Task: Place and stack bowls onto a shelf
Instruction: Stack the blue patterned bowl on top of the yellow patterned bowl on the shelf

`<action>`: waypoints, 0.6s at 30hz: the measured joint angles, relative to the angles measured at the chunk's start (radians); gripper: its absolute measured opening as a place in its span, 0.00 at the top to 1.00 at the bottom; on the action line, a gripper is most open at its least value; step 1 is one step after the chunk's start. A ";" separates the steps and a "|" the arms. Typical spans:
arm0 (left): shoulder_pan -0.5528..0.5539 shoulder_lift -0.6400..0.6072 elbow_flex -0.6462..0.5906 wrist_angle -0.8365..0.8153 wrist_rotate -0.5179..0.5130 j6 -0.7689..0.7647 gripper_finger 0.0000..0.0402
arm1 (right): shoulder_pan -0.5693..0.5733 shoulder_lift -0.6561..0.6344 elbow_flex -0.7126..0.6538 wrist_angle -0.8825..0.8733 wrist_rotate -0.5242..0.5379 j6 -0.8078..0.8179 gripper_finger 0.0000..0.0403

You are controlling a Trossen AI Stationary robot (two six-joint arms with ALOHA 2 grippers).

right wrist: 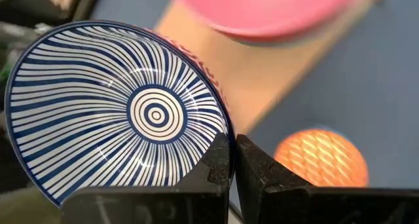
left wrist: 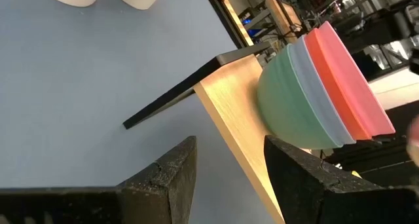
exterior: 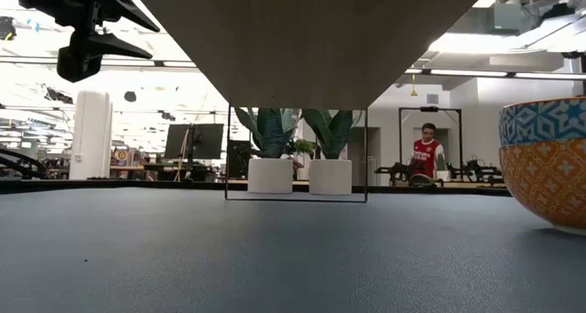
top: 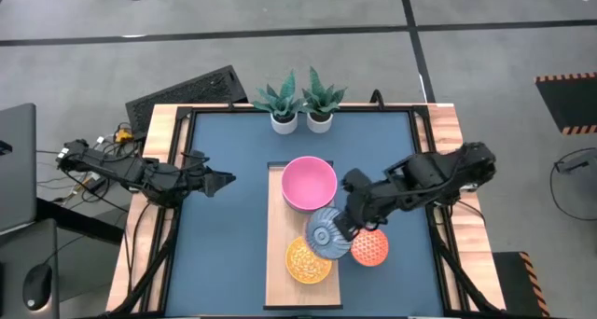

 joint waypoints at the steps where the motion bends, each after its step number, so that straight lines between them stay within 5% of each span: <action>1: 0.000 0.000 0.000 0.000 0.000 0.000 0.59 | 0.000 0.034 0.059 -0.011 -0.001 -0.020 0.93; 4: 0.000 0.000 0.000 0.000 0.000 0.000 0.59 | 0.000 0.112 0.175 -0.043 -0.005 -0.066 0.93; 18: 0.000 0.025 0.000 -0.004 0.030 -0.004 0.59 | -0.001 0.192 0.121 -0.033 -0.066 -0.073 0.93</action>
